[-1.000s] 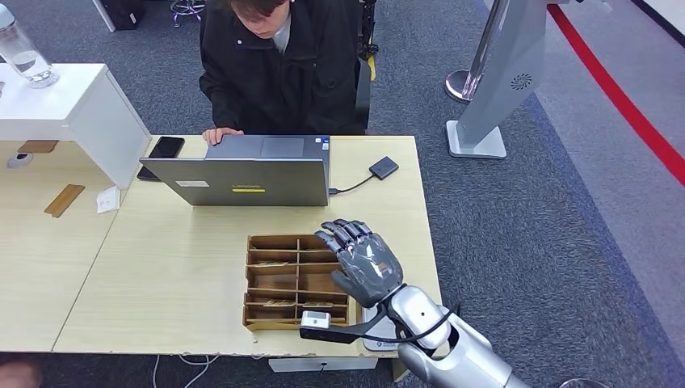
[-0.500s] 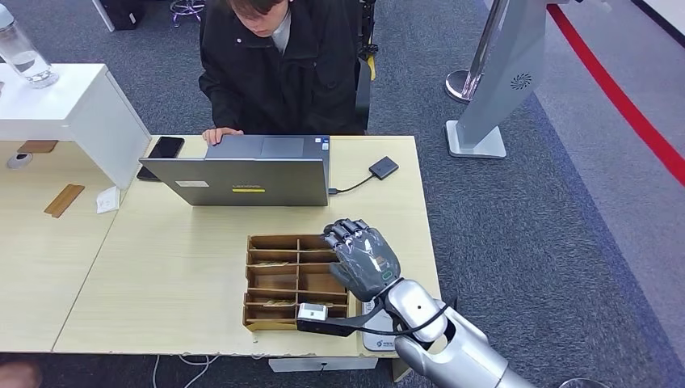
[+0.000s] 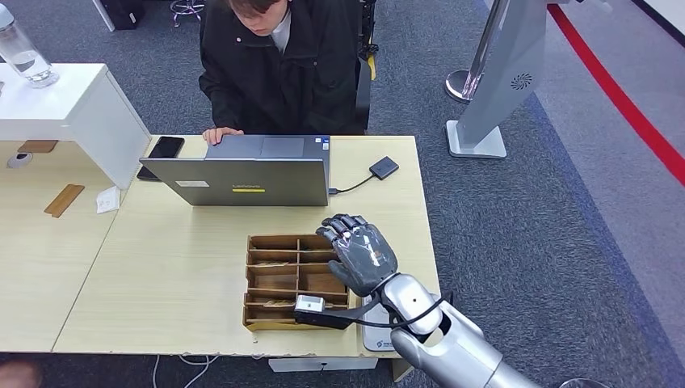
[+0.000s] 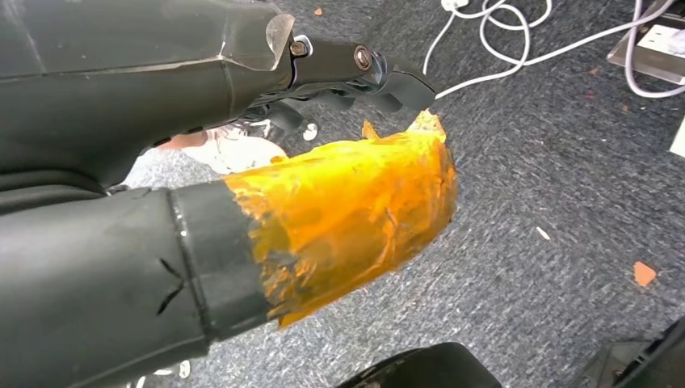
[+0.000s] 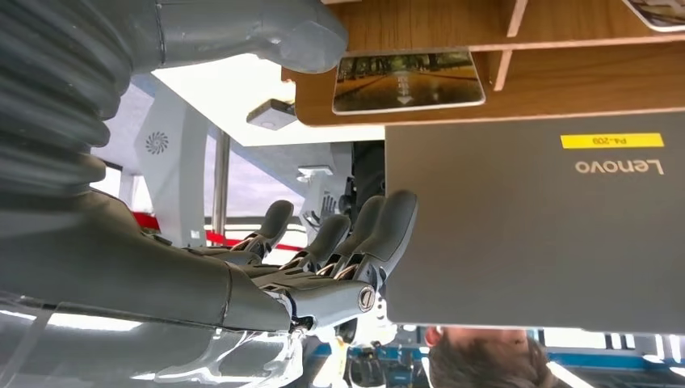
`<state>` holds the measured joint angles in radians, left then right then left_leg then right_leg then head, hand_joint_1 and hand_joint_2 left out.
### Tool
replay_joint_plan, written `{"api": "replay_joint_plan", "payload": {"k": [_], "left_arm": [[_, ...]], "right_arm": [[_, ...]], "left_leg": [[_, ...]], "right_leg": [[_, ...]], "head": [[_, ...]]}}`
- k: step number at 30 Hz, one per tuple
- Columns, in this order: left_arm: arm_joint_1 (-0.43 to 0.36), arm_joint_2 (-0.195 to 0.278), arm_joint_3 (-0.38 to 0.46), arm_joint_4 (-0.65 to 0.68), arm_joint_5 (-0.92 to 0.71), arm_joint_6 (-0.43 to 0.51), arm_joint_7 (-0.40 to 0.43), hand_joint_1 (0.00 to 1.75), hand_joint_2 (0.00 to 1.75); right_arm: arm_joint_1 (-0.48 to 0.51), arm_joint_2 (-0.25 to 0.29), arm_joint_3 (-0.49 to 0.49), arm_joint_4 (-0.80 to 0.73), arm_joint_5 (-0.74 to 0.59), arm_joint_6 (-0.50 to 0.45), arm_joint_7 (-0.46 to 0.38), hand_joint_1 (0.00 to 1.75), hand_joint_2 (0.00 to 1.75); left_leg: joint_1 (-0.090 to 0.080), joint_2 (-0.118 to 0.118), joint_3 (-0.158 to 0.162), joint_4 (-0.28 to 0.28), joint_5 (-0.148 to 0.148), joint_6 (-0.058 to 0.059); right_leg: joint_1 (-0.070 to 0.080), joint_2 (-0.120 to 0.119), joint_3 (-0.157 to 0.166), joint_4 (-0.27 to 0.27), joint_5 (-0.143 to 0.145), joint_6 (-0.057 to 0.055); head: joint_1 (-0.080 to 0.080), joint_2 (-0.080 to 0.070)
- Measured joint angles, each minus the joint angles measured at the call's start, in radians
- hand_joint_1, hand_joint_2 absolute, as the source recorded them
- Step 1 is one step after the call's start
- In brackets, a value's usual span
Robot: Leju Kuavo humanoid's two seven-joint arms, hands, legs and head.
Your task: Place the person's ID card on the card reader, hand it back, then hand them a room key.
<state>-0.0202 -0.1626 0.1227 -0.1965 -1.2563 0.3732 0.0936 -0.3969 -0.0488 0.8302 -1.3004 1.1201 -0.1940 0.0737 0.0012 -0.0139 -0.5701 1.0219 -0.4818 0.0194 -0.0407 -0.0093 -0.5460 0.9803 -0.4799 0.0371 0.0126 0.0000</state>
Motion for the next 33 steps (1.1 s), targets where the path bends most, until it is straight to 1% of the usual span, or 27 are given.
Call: {"api": "replay_joint_plan", "payload": {"k": [18,23,25,28,31,32,33], "left_arm": [[-0.001,-0.005,-0.006,0.0,-0.005,-0.003,0.002,0.0,0.0],[-0.001,-0.005,-0.006,0.0,-0.006,-0.004,0.002,0.0,0.0],[-0.001,-0.005,-0.006,0.0,-0.006,-0.004,0.002,0.0,0.0],[-0.001,-0.005,-0.006,0.0,-0.006,-0.004,0.003,0.0,0.0],[-0.001,-0.005,-0.006,0.0,-0.006,-0.004,0.003,0.0,0.0],[-0.001,-0.005,-0.006,0.0,-0.006,-0.004,0.003,0.0,0.0],[-0.001,-0.005,-0.006,0.0,-0.006,-0.004,0.003,0.0,0.0]], "right_arm": [[-0.011,0.021,-0.008,0.064,-0.009,0.011,0.0,0.63,1.75],[-0.013,0.023,-0.008,0.071,-0.009,0.011,0.0,0.66,1.75],[-0.014,0.024,-0.008,0.071,-0.009,0.011,0.0,0.7,1.75],[-0.015,0.025,-0.008,0.073,-0.009,0.011,0.0,0.84,1.75],[-0.016,0.025,-0.008,0.074,-0.009,0.011,0.0,0.9,1.75],[-0.016,0.025,-0.008,0.075,-0.009,0.011,0.0,0.96,1.75],[-0.017,0.025,-0.008,0.075,-0.009,0.011,0.0,1.07,1.75]], "left_leg": [[0.0,0.0,0.0,0.0,0.0,0.0],[0.0,0.0,0.0,0.0,0.0,0.0],[0.0,0.0,0.0,0.0,0.0,0.0],[0.0,0.0,0.0,0.0,0.0,0.0],[0.0,0.0,0.0,0.0,0.0,0.0],[0.0,0.0,0.0,0.0,0.0,0.0],[0.0,0.0,0.0,0.0,0.0,0.0]], "right_leg": [[0.0,0.0,0.0,0.0,0.0,0.0],[0.0,0.0,0.0,0.0,0.0,0.0],[0.0,0.0,0.0,0.0,0.0,0.0],[0.0,0.0,0.0,0.0,0.0,0.0],[0.0,0.0,0.0,0.0,0.0,0.0],[0.0,0.0,0.0,0.0,0.0,0.0],[0.0,0.0,0.0,0.0,0.0,0.0]], "head": [[0.0,0.0],[0.0,0.0],[0.0,0.0],[0.0,0.0],[0.0,0.0],[0.0,0.0],[0.0,0.0]]}}
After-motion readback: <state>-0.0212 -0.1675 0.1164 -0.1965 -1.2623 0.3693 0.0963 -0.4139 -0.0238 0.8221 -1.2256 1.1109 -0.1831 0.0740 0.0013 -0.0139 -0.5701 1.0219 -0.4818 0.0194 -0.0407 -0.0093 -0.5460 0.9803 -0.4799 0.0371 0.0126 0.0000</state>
